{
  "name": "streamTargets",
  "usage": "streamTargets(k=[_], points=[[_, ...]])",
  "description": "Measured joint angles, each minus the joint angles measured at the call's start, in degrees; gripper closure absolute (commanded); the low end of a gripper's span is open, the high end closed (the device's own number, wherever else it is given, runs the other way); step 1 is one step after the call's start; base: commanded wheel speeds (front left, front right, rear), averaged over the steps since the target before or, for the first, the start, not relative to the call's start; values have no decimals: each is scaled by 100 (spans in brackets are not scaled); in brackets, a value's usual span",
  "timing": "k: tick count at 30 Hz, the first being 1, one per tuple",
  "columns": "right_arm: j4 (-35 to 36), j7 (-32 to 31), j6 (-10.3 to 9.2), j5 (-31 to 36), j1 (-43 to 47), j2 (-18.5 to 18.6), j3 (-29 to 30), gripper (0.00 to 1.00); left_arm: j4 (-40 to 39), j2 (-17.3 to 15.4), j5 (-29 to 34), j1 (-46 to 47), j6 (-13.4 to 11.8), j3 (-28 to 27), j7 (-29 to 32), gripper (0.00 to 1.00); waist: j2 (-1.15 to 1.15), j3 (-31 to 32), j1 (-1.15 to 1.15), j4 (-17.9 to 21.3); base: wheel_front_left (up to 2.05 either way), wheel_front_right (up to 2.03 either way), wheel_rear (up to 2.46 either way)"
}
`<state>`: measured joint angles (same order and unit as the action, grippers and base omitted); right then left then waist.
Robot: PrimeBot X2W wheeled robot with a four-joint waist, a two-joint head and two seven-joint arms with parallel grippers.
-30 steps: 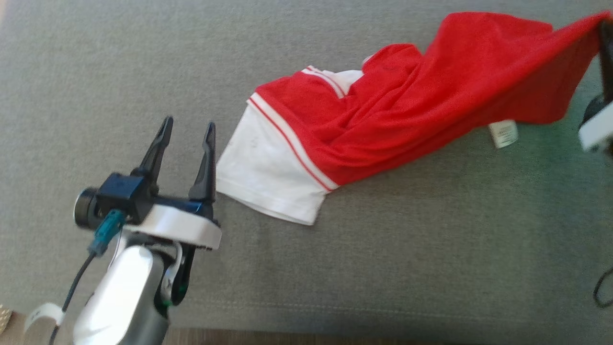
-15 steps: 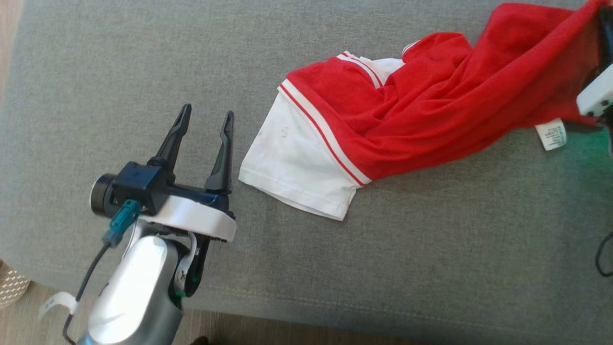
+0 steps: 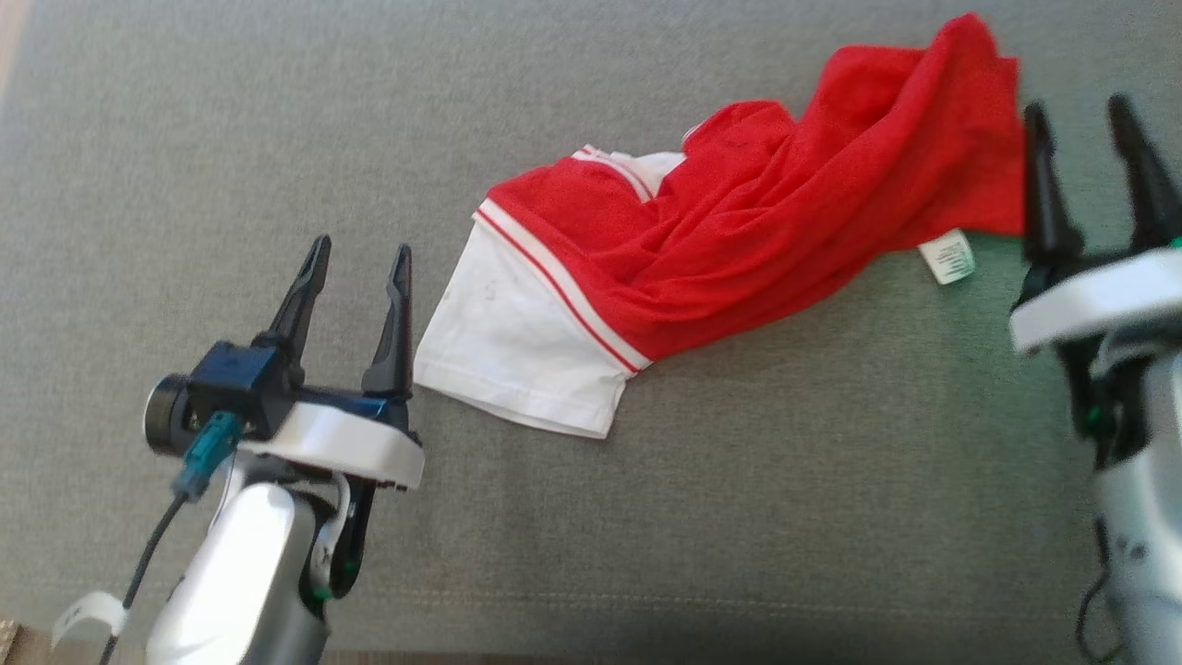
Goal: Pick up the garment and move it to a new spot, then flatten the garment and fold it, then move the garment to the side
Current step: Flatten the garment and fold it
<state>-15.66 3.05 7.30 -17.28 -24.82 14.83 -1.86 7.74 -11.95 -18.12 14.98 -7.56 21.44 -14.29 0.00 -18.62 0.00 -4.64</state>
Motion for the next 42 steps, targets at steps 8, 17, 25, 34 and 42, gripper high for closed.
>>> streamTargets(k=[8, 17, 25, 34, 42], points=[[994, 27, 0, 447, 1165, -500, 115, 0, -2, -75, -11, -384, -62, -30, 0, 0, 0, 432, 0, 177, 0, 0, 0], [1623, -293, 0, 715, 2197, -871, 194, 0, -70, -211, -70, -950, -204, -89, 67, 0, 0, 904, 0, 353, 0, 0, 0], [1867, -413, 0, 777, 2329, -891, 193, 0, -197, -248, -126, -1072, -241, -80, 162, 0, 0, 1042, 0, 379, 0, 0, 0], [1947, -517, 0, 777, 2329, -909, 199, 0, -205, -252, -129, -1100, -260, -19, 192, 0, 0, 1026, 0, 348, 0, 0, 0], [2033, -535, 0, 777, 2321, -931, 194, 0, -115, -281, -152, -917, -133, 80, 279, 0, 0, 867, 0, 357, 0, 0, 0]])
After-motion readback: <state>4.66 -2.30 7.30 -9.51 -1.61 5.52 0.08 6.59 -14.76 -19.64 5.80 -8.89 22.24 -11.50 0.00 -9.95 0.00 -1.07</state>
